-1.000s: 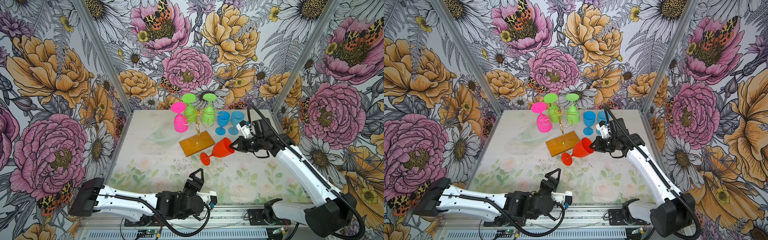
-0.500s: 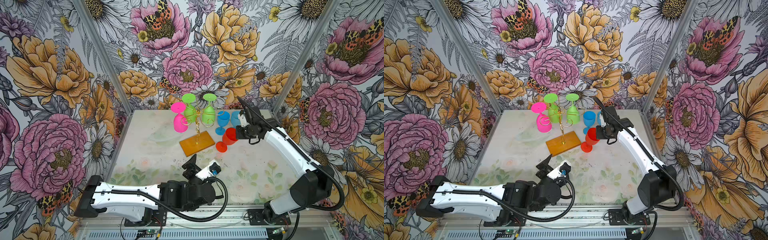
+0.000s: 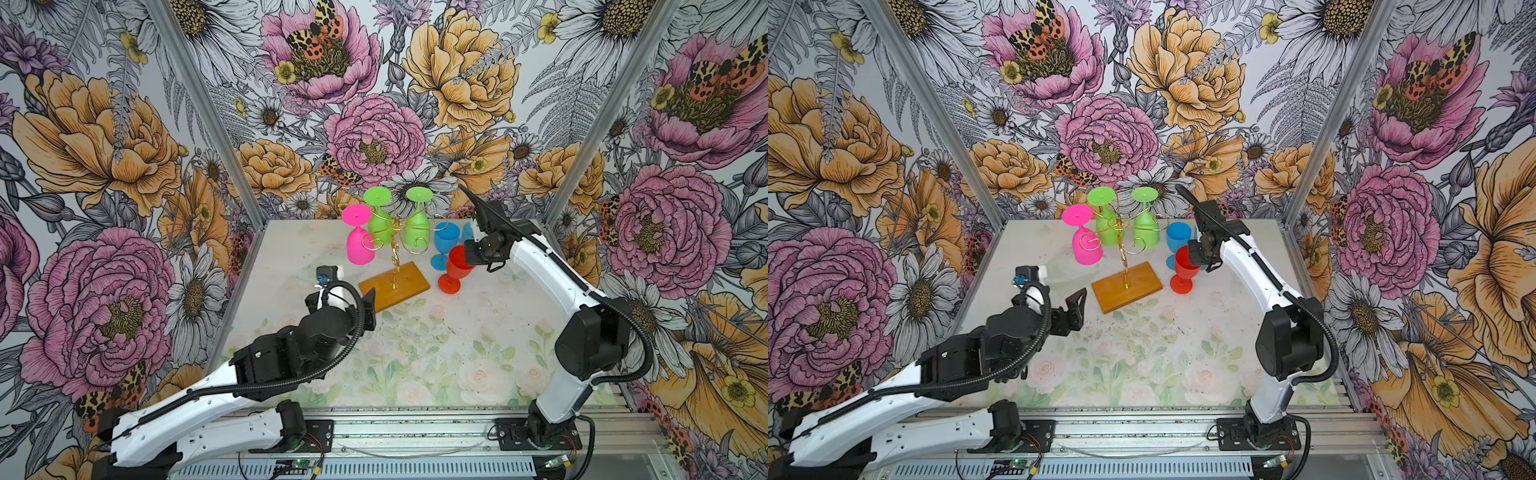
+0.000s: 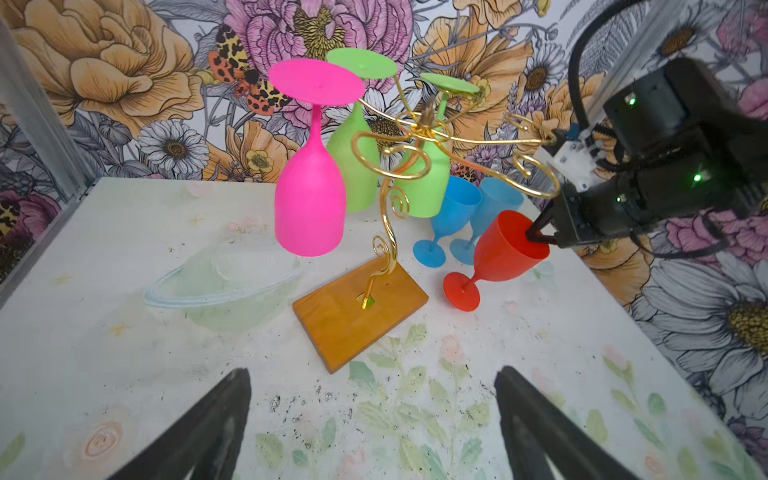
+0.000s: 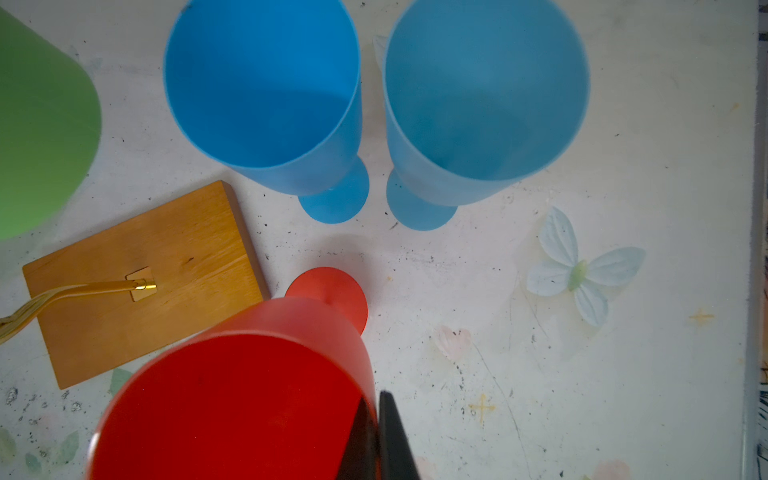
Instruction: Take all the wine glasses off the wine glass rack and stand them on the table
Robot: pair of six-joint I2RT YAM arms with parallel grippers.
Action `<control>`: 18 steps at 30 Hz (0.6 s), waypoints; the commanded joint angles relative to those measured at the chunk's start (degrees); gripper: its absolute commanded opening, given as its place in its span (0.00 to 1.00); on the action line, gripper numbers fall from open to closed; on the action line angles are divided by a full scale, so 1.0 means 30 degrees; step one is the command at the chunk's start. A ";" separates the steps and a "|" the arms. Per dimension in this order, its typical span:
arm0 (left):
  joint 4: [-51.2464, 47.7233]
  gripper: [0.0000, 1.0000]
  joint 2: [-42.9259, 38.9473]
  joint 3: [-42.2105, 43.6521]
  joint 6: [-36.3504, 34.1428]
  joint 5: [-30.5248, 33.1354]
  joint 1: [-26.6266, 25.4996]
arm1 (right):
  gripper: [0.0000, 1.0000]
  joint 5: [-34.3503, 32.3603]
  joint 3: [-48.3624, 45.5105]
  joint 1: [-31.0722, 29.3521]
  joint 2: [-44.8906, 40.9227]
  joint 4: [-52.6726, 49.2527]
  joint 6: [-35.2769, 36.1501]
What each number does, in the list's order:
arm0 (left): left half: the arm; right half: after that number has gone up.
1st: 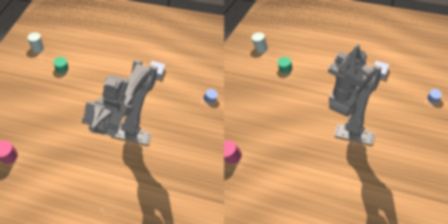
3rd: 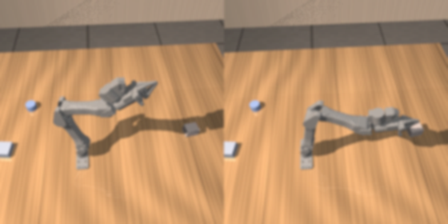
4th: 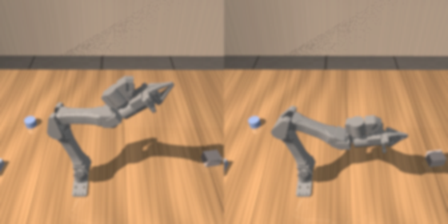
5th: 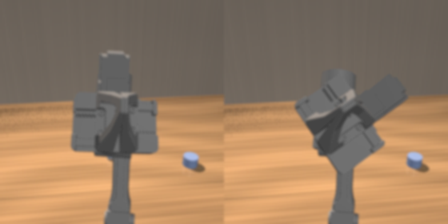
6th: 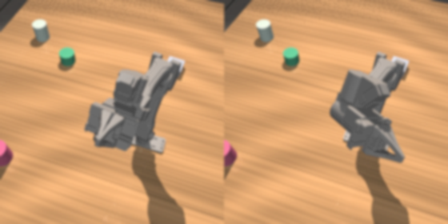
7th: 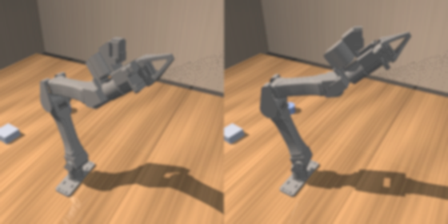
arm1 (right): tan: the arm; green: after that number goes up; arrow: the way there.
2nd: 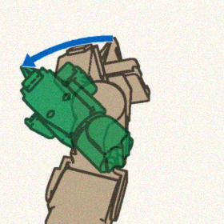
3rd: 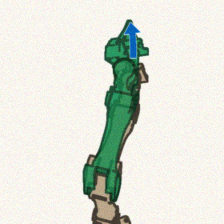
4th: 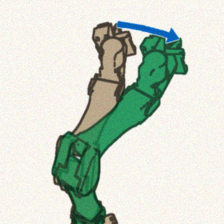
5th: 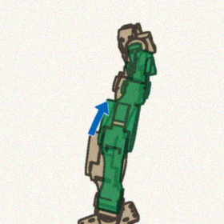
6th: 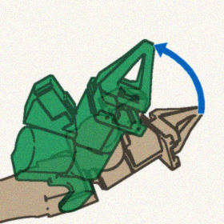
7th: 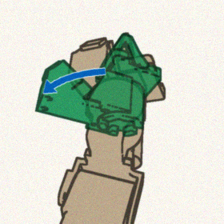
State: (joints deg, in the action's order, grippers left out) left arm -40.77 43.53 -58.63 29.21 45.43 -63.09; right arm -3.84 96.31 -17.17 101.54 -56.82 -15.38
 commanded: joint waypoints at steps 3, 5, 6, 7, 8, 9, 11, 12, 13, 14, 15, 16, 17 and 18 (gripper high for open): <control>-0.2163 0.94 -0.1786 0.0371 0.1263 -0.3515 0.2827 | 0.00 -0.0245 0.1270 -0.0140 0.0945 -0.0177 0.0112; -0.2588 0.95 -0.1860 0.0245 0.1122 -0.4467 0.3800 | 0.00 -0.0273 0.1506 -0.0262 0.1283 -0.0221 0.0089; -0.2731 0.95 -0.1800 0.0159 0.0996 -0.4998 0.4290 | 0.00 -0.0264 0.1627 -0.0287 0.1465 -0.0237 0.0079; -0.2764 0.95 -0.1701 0.0098 0.0885 -0.5496 0.4762 | 0.00 -0.0259 0.1753 -0.0337 0.1635 -0.0250 0.0035; -0.2774 0.95 -0.1609 0.0050 0.0797 -0.5957 0.5124 | 0.00 -0.0300 0.1842 -0.0355 0.1785 -0.0251 0.0032; -0.2739 0.95 -0.1470 -0.0021 0.0704 -0.6353 0.5544 | 0.00 -0.0279 0.1958 -0.0362 0.1944 -0.0279 0.0002; -0.2755 0.95 -0.1230 -0.0179 0.0479 -0.7025 0.6308 | 0.00 -0.0246 0.2113 -0.0395 0.2196 -0.0280 -0.0019; -0.2728 0.95 -0.1116 -0.0279 0.0365 -0.7304 0.6708 | 0.00 -0.0187 0.2197 -0.0441 0.2326 -0.0280 -0.0007; -0.2728 0.95 -0.0975 -0.0362 0.0165 -0.7631 0.7093 | 0.00 -0.0183 0.2286 -0.0466 0.2443 -0.0284 -0.0025; -0.2710 0.95 -0.0870 -0.0474 0.0000 -0.7941 0.7407 | 0.00 -0.0159 0.2359 -0.0484 0.2550 -0.0280 -0.0014; -0.2710 0.96 -0.0709 -0.0573 -0.0207 -0.8266 0.7832 | 0.00 -0.0179 0.2464 -0.0503 0.2696 -0.0280 -0.0058; -0.2707 0.96 -0.0560 -0.0662 -0.0341 -0.8646 0.8249 | 0.00 -0.0182 0.2563 -0.0539 0.2839 -0.0302 -0.0039; -0.2702 0.96 -0.0459 -0.0718 -0.0431 -0.8956 0.8594 | 0.00 -0.0187 0.2651 -0.0539 0.2937 -0.0309 -0.0063; -0.2673 0.96 -0.0341 -0.0808 -0.0507 -0.9274 0.8964 | 0.00 -0.0214 0.2693 -0.0556 0.3034 -0.0309 -0.0088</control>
State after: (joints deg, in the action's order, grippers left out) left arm -48.51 42.06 -59.27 29.80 22.79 -38.24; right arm -3.86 102.17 -18.46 109.34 -57.87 -15.38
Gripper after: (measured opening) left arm 0.958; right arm 0.044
